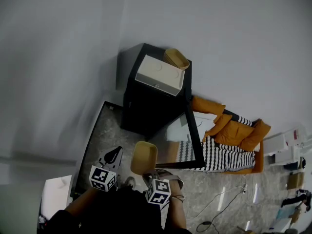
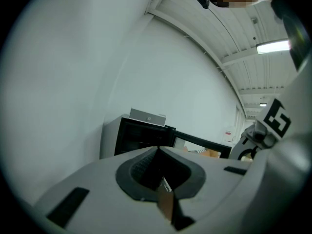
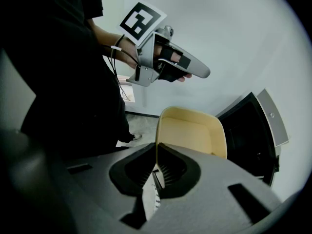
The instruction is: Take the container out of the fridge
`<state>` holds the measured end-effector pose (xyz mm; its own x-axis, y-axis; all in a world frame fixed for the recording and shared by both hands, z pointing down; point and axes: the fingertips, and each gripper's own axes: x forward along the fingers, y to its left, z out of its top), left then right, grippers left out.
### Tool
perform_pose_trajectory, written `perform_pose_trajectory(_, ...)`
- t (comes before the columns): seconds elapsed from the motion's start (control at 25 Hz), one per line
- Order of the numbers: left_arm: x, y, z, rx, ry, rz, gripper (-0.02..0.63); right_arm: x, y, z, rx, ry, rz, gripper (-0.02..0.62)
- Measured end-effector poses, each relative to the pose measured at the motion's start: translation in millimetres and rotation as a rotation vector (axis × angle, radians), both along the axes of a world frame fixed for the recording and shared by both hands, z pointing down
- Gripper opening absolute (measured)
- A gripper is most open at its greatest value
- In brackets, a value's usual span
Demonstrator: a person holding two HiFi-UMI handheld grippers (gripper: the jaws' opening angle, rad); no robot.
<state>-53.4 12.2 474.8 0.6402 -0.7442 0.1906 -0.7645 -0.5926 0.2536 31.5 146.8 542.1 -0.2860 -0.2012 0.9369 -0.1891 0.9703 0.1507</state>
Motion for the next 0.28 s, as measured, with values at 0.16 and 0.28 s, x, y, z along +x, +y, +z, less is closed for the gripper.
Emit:
perform_pose_trajectory(0.16,3.0,0.9,-0.8,-0.001,0.001,0.002,0.006,2.3,1.0,-0.8,-0.002,0.004,0.000,0.012)
perform_pose_trajectory(0.28,5.5,0.7,0.1,0.001,0.003,0.003,0.006,3.5,1.1,0.0,-0.001,0.005,-0.002,0.012)
